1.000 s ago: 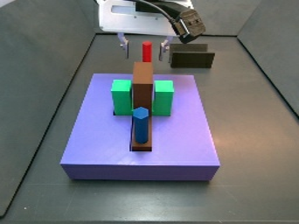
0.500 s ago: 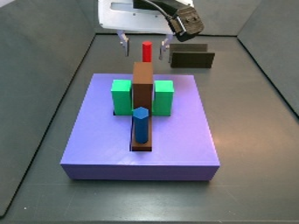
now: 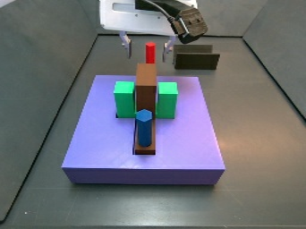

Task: Pick up the red object. Move up. Move to above the board. Insert the red object.
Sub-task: Pick up the red object.

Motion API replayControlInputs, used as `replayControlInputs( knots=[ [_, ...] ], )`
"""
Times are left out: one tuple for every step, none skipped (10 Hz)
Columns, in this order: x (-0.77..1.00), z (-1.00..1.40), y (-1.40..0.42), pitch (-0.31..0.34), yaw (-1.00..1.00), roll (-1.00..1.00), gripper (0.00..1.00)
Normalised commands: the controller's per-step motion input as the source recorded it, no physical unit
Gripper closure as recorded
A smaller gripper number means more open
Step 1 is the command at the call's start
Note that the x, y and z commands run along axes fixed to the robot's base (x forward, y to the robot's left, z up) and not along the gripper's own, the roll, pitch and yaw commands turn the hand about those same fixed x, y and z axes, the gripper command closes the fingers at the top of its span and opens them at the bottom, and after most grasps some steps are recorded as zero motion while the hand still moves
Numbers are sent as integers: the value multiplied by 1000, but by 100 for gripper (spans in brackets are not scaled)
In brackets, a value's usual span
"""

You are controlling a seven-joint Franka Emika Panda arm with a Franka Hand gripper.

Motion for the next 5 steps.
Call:
replayControlInputs(
  knots=[
    [0, 0, 0, 0, -66, -21, 0],
    [0, 0, 0, 0, 0, 0, 0],
    [0, 0, 0, 0, 0, 0, 100],
    [0, 0, 0, 0, 0, 0, 100],
    [0, 0, 0, 0, 0, 0, 100]
  ],
)
